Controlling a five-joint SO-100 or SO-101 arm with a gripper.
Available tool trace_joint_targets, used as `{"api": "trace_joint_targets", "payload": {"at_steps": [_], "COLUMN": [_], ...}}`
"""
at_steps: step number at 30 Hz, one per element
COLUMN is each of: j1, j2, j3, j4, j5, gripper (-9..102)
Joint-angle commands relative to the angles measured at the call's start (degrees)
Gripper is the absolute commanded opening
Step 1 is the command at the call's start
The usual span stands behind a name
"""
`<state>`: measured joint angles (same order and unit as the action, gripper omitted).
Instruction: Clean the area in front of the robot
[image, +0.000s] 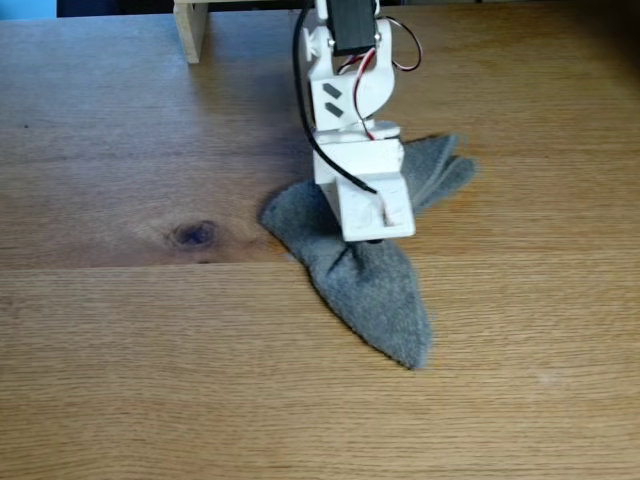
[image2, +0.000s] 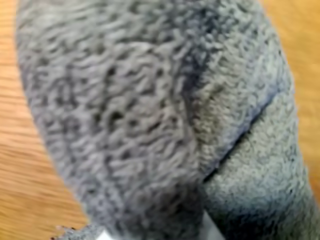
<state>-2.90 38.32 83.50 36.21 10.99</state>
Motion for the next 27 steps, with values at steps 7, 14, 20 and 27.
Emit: {"api": "trace_joint_targets", "payload": {"at_steps": [7,14,20,27], "j1": [-8.26,-7.12,8.0,28.83], "j2": [27.51,44.3,44.74,45.0], "j3": [0.62,0.62,0.62,0.62], "j4": [15.21,14.24,15.03,24.96], "j5": [1.93,0.53,0.88,6.06], "gripper": [0,0,0,0]}}
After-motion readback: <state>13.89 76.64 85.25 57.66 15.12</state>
